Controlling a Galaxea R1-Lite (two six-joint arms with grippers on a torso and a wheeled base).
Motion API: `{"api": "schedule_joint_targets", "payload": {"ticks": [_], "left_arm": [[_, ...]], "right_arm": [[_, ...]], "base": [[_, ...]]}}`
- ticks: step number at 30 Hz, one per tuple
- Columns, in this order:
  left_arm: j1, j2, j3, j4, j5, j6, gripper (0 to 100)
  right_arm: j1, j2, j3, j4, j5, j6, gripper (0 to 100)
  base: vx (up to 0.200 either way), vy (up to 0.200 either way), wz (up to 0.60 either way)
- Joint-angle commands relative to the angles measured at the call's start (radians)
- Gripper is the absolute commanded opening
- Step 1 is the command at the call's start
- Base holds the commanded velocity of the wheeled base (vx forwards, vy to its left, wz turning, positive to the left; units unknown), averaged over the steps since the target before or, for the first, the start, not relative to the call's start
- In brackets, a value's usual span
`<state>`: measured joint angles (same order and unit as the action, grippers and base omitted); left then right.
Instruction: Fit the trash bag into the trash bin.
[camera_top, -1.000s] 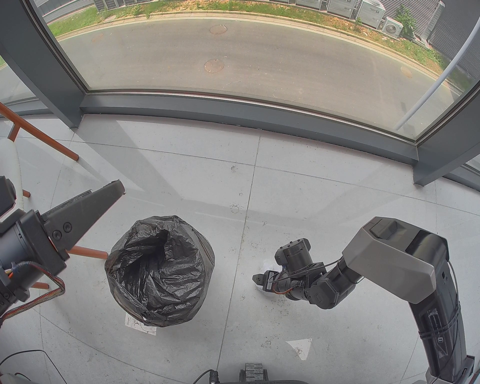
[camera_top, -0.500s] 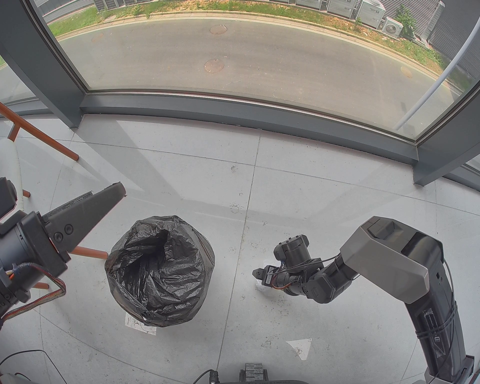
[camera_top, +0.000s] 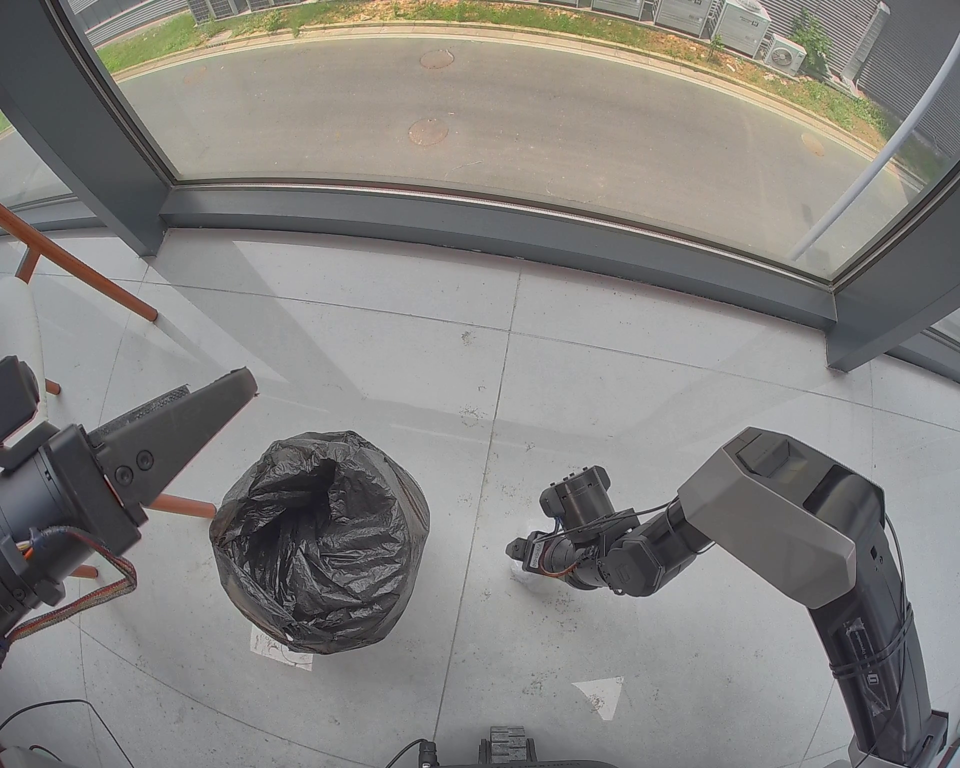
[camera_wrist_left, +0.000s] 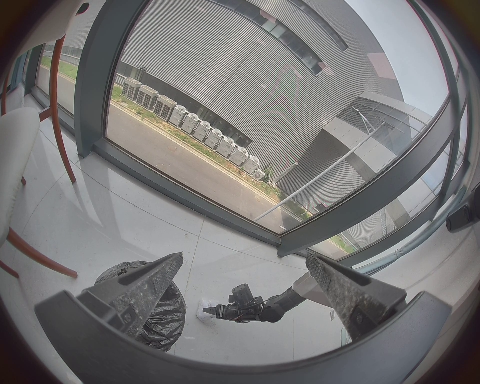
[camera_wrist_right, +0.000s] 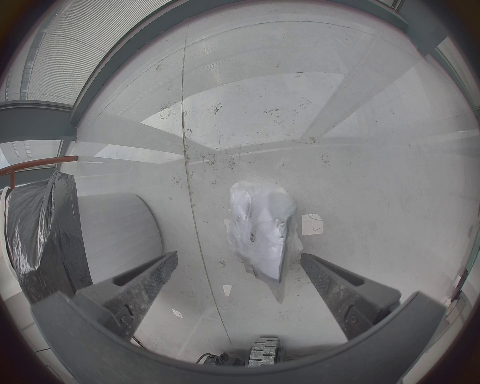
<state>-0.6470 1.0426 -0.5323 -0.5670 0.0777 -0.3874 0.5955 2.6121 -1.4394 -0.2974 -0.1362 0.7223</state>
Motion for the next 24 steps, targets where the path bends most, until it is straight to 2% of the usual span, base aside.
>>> {"api": "schedule_joint_targets", "payload": {"ticks": [1, 6, 8, 9, 24], "left_arm": [[0.000, 0.004, 0.000, -0.001, 0.001, -0.001, 100], [0.000, 0.005, 0.005, -0.001, 0.001, -0.001, 100], [0.000, 0.008, 0.011, -0.001, 0.001, -0.001, 100], [0.000, 0.010, 0.011, -0.001, 0.001, -0.001, 100], [0.001, 0.013, 0.008, -0.002, 0.001, -0.001, 100]], "right_arm": [[-0.003, 0.019, -0.061, 0.038, -0.020, -0.001, 100], [-0.008, 0.029, -0.122, 0.152, -0.031, 0.011, 100], [-0.008, 0.031, -0.138, 0.179, -0.029, 0.045, 100], [-0.008, 0.031, -0.138, 0.179, -0.029, 0.048, 0], [-0.010, 0.031, -0.135, 0.179, -0.029, 0.054, 0]], "base": [[0.000, 0.000, 0.00], [0.000, 0.000, 0.00], [0.000, 0.000, 0.00], [0.000, 0.000, 0.00], [0.000, 0.000, 0.00]]}}
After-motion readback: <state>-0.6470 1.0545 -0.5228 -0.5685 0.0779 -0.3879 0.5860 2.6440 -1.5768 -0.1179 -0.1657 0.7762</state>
